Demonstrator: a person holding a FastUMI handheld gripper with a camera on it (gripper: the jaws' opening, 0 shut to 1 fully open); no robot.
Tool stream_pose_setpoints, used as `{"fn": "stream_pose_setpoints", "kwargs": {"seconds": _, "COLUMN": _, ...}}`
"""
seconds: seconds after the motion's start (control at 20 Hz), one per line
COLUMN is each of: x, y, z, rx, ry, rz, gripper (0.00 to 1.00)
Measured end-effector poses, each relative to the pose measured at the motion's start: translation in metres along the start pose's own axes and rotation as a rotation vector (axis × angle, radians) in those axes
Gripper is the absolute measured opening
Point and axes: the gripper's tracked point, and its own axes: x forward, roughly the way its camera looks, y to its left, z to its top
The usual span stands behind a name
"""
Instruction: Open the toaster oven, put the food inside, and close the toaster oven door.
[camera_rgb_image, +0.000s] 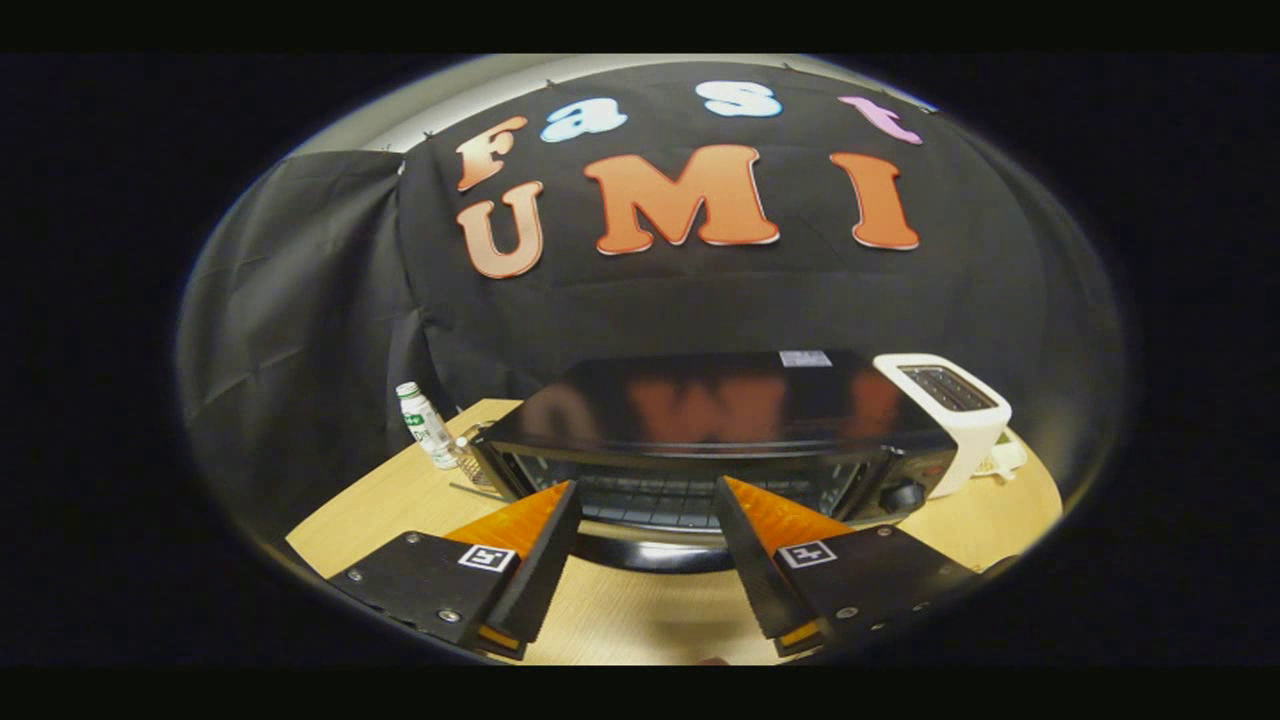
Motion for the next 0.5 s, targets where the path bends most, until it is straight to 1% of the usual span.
{"fn": "stream_pose_setpoints", "kwargs": {"seconds": 0.1, "x": -0.005, "y": -0.002, "z": -0.056, "rx": 0.086, "ry": 0.175, "rz": 0.014, "gripper": 0.80}}
{"fn": "stream_pose_setpoints", "kwargs": {"seconds": 0.15, "x": -0.006, "y": -0.006, "z": -0.076, "rx": 0.122, "ry": 0.215, "rz": 0.010, "gripper": 0.80}}
{"fn": "stream_pose_setpoints", "kwargs": {"seconds": 0.2, "x": -0.005, "y": -0.011, "z": -0.085, "rx": 0.143, "ry": 0.212, "rz": 0.003, "gripper": 0.80}}
{"fn": "stream_pose_setpoints", "kwargs": {"seconds": 0.25, "x": -0.001, "y": -0.013, "z": -0.091, "rx": 0.151, "ry": 0.219, "rz": -0.010, "gripper": 0.77}}
{"fn": "stream_pose_setpoints", "kwargs": {"seconds": 0.5, "x": 0.011, "y": -0.025, "z": -0.115, "rx": 0.081, "ry": 0.247, "rz": -0.057, "gripper": 0.76}}
